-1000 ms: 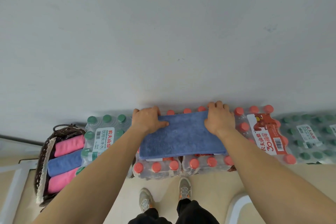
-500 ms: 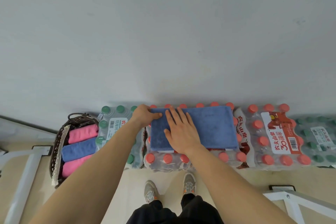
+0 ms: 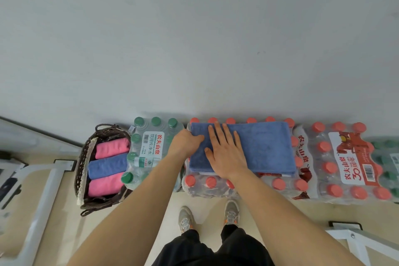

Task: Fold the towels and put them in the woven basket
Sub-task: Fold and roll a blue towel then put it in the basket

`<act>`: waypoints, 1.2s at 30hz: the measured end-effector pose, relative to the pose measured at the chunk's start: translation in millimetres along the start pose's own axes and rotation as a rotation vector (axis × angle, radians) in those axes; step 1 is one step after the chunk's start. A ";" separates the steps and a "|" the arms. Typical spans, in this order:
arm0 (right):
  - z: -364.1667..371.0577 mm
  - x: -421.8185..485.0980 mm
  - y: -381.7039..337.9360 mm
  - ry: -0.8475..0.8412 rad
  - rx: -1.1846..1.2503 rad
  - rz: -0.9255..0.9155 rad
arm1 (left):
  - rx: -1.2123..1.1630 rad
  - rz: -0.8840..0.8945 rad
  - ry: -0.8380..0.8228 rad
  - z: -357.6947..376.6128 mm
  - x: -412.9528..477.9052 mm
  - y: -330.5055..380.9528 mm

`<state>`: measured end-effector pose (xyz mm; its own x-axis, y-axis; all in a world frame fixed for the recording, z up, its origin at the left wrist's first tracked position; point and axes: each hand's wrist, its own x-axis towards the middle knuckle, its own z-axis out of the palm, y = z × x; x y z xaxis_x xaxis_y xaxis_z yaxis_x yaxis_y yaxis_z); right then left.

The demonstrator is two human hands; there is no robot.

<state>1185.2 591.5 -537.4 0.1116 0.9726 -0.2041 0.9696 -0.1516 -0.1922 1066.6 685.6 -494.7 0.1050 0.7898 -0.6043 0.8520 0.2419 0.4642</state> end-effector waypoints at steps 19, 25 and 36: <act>-4.4 -1.4 -31.3 -0.104 -0.068 -0.218 | -0.065 0.034 0.351 -89.1 -7.9 -62.5; -9.3 -0.6 -55.3 -0.162 -0.085 -0.384 | -0.076 0.040 0.456 -131.9 -9.4 -68.9; -32.1 6.4 -48.7 -0.177 -0.047 -0.413 | -0.092 0.301 0.303 -106.2 -30.2 -5.3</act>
<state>1145.7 610.7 -498.5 -0.3219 0.9041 -0.2810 0.9343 0.2553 -0.2490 1004.4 720.3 -410.1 0.1750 0.9593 -0.2218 0.7559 0.0134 0.6546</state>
